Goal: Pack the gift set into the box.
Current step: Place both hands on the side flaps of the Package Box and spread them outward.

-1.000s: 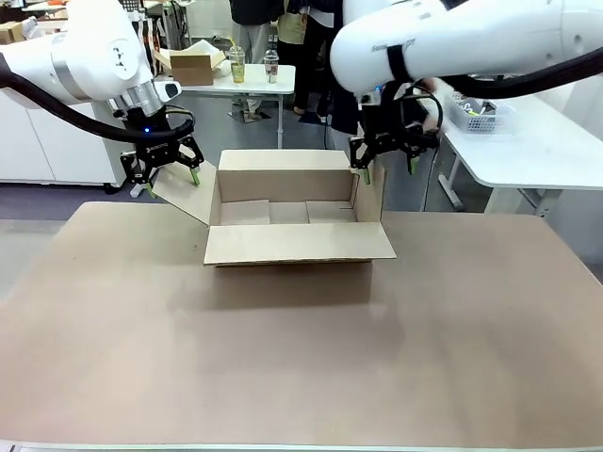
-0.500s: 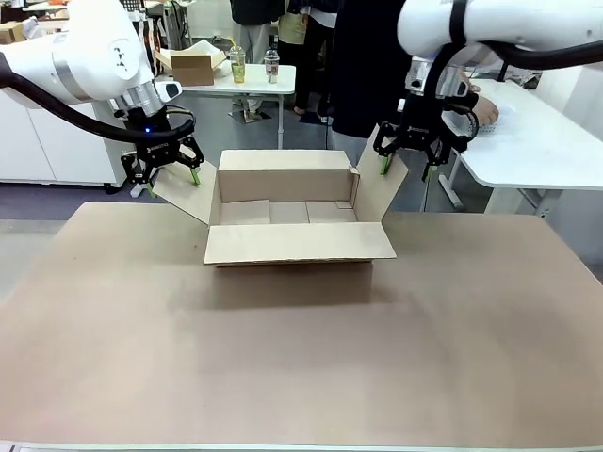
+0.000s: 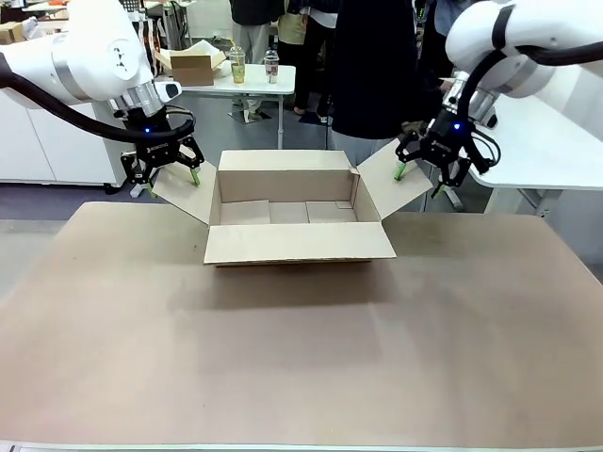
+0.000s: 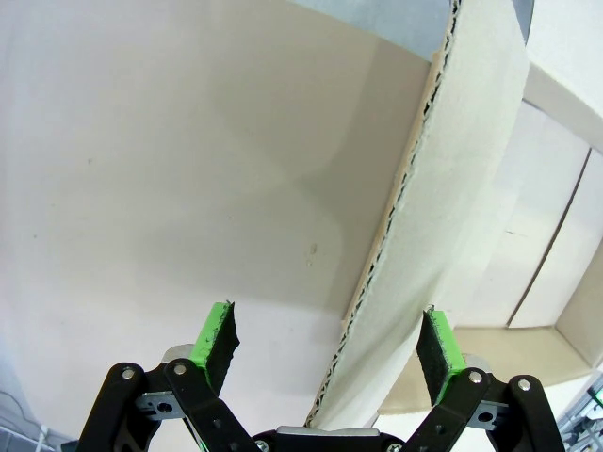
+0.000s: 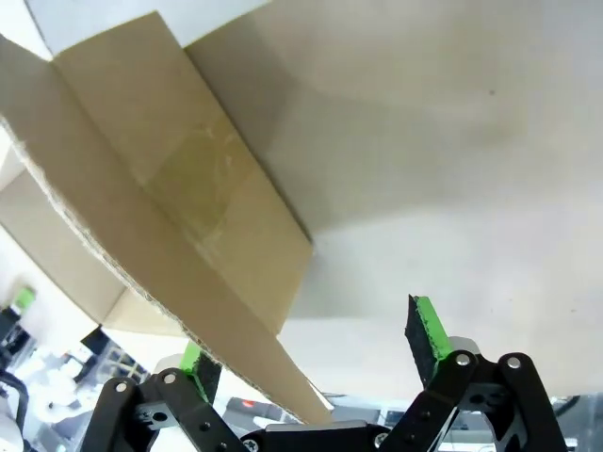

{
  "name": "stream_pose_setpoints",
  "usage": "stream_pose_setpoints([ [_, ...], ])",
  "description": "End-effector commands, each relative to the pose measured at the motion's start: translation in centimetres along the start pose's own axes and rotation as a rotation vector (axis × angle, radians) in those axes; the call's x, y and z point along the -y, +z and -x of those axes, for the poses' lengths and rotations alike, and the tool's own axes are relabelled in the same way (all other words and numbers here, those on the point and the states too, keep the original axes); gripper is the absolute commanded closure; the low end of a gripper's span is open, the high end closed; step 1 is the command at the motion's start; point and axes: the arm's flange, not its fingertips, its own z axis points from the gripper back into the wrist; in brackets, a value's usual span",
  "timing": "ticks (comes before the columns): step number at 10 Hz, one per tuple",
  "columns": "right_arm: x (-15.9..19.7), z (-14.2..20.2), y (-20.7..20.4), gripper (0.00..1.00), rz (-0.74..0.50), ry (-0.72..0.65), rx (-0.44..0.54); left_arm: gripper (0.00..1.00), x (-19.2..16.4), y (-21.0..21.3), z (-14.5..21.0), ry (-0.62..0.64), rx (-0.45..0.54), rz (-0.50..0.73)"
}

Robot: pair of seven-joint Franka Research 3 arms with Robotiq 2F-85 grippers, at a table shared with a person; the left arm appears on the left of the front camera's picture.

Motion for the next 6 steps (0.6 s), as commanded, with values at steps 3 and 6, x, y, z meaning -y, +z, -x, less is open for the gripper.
stream_pose_setpoints([
  [3,0.0,0.0,0.0,0.00,0.000,0.000,0.000,0.00,-0.1,0.2,0.0,0.012,0.006,-0.019],
  [6,0.0,0.0,0.0,0.00,0.000,0.000,0.000,0.00,-0.1,0.2,0.0,0.012,0.006,-0.019],
])
